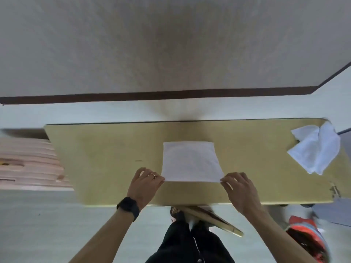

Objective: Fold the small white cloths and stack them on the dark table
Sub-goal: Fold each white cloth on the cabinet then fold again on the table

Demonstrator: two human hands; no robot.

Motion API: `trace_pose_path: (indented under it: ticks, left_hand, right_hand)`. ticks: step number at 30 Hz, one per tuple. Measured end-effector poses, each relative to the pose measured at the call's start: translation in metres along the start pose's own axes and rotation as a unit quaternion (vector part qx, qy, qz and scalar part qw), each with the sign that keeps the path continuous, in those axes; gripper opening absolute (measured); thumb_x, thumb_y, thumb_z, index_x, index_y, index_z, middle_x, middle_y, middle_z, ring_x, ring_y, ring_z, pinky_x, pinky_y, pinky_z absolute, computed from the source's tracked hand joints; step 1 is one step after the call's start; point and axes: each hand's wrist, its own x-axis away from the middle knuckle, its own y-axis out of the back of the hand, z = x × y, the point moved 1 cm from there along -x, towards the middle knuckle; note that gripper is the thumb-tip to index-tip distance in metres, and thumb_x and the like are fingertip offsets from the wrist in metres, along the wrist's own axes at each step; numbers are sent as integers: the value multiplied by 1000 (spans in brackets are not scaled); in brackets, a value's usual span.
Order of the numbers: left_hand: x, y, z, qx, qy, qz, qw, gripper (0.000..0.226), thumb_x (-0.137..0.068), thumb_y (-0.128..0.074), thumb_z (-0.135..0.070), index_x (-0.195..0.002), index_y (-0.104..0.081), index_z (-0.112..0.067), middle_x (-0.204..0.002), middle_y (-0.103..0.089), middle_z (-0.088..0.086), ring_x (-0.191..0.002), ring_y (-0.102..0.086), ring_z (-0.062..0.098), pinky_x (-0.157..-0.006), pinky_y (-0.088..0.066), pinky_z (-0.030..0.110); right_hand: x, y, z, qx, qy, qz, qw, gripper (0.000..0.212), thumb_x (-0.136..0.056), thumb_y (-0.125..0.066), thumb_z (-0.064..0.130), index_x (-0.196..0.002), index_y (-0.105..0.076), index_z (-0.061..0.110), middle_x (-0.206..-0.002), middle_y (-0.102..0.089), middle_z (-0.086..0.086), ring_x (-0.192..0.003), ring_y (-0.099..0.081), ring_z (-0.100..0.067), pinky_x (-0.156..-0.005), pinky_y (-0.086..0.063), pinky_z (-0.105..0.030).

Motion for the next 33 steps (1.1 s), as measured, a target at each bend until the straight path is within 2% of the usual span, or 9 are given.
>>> trace_pose_path:
  ticks: [2, 5, 10, 11, 14, 18, 22, 27, 33]
  left_hand:
    - [30, -22, -14, 9, 13, 84, 996, 9, -81, -74, -23, -79, -74, -31, -73, -71, -9, -75, -66, 17, -91, -38, 34]
    - [68, -50, -29, 22, 33, 199, 979, 29, -62, -91, -15, -76, -73, -32, -73, -70, -10, -75, -65, 18, -88, -37, 34]
    - [85, -59, -37, 95, 79, 221, 967, 18, -67, -87, -22, -77, -73, -29, -74, -71, -10, -75, -68, 17, -73, -53, 33]
    - [82, -57, -35, 133, 103, 204, 965, 7, -77, -79, -24, -83, -75, -27, -79, -73, -10, -79, -68, 18, -74, -53, 34]
    - [56, -52, -25, 252, 224, 212, 917, 18, -97, -58, -29, -104, -74, -24, -98, -73, -9, -90, -65, 17, -78, -48, 29]
    - [6, -55, -5, 389, 379, 170, 822, 11, -93, -66, -30, -100, -73, -25, -87, -72, -10, -83, -66, 10, -77, -47, 22]
    - [-27, -75, 14, 444, 456, 137, 759, 10, -91, -70, -32, -99, -73, -26, -88, -72, -11, -85, -67, 6, -74, -46, 18]
    - [-42, -102, 22, 424, 472, 137, 761, 12, -90, -70, -33, -100, -75, -30, -90, -73, -9, -92, -68, 16, -90, -53, 32]
    - [-47, -105, 21, 373, 450, 172, 793, 16, -93, -64, -34, -104, -75, -30, -92, -74, -8, -93, -66, 16, -82, -50, 26]
  right_hand:
    - [29, -25, -7, 5, -24, 85, 996, 4, -87, -75, 23, -89, -76, 25, -96, -70, 8, -93, -59, -24, -77, -54, -38]
    - [67, -52, -11, -7, -70, 193, 979, 11, -94, -63, 28, -95, -74, 27, -104, -67, 11, -102, -56, -22, -84, -47, -33]
    - [82, -62, -6, -25, -98, 272, 957, 23, -101, -47, 35, -108, -69, 31, -114, -62, 16, -114, -48, -14, -90, -41, -28]
    - [76, -61, -6, -40, -109, 269, 956, 23, -101, -48, 35, -109, -69, 31, -113, -62, 16, -112, -49, -14, -88, -41, -28]
    - [46, -57, -4, -117, -159, 232, 952, 18, -100, -53, 32, -108, -69, 28, -102, -64, 12, -99, -56, -13, -79, -41, -26]
    - [-7, -59, 0, -244, -276, 162, 916, 12, -95, -62, 32, -105, -69, 26, -93, -67, 10, -83, -62, -7, -72, -42, -21]
    - [-45, -76, -4, -289, -353, 119, 882, 11, -94, -63, 29, -103, -69, 23, -95, -66, 5, -88, -59, -11, -79, -38, -22]
    - [-61, -95, -8, -283, -381, 105, 874, 15, -95, -59, 26, -104, -71, 25, -94, -65, 5, -89, -59, -13, -80, -40, -24]
    - [-62, -101, -8, -266, -368, 88, 887, 15, -94, -59, 25, -102, -72, 23, -91, -69, 5, -85, -63, -12, -78, -42, -23]
